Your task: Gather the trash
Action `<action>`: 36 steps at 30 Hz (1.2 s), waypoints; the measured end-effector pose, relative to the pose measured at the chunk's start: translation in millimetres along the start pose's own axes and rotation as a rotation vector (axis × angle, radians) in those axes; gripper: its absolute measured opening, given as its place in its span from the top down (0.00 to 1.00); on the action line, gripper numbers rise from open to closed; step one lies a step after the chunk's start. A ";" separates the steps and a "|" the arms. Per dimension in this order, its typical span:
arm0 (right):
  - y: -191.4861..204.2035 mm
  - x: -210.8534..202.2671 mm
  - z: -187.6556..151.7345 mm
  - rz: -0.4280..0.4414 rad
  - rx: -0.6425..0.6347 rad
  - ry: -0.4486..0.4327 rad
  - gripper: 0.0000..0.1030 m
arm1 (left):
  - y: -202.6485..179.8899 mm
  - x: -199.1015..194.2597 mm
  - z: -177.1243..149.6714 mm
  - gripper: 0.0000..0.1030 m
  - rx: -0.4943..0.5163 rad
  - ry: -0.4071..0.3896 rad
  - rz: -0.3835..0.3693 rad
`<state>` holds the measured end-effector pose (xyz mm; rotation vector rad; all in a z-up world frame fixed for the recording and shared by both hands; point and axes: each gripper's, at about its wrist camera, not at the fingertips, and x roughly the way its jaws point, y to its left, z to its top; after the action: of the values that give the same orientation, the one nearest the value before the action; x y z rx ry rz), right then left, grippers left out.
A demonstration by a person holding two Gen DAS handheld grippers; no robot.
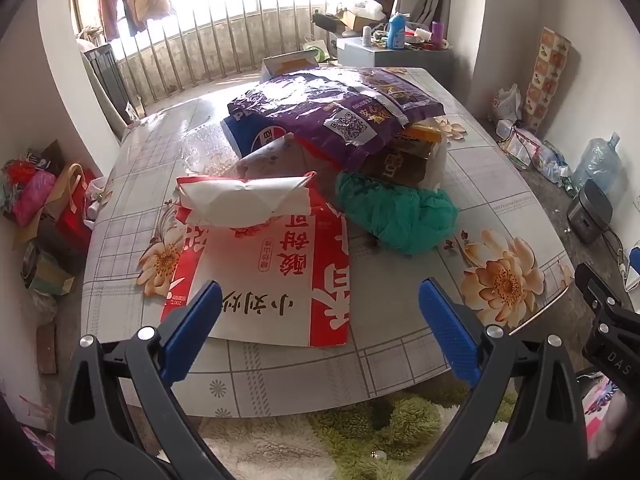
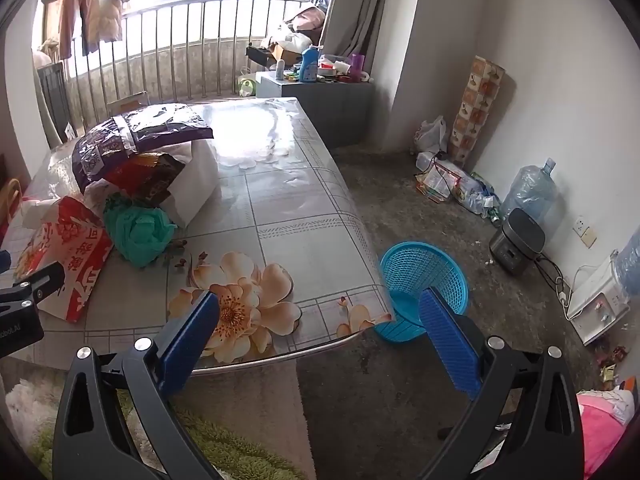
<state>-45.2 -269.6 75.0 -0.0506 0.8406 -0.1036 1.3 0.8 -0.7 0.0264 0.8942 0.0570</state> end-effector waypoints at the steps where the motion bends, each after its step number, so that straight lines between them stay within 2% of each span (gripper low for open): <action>1: -0.1 -0.3 1.3 -0.003 0.000 0.000 0.06 | -0.1 0.2 0.0 0.08 0.000 0.000 0.000; 6: -6.3 3.6 10.0 -0.012 0.009 0.002 0.06 | -0.2 0.6 0.0 0.08 0.001 0.005 0.003; 9: -5.0 0.6 -1.2 -0.008 0.020 -0.008 0.06 | -1.7 0.6 0.8 0.08 0.002 0.009 0.005; 36: -7.8 -0.2 -1.3 -0.036 0.015 0.002 0.06 | -11.7 2.3 -0.4 0.08 0.049 0.015 -0.004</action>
<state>-46.9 -277.3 75.0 -0.0517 0.8408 -0.1437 2.9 -10.7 -3.3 0.0698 0.9105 0.0320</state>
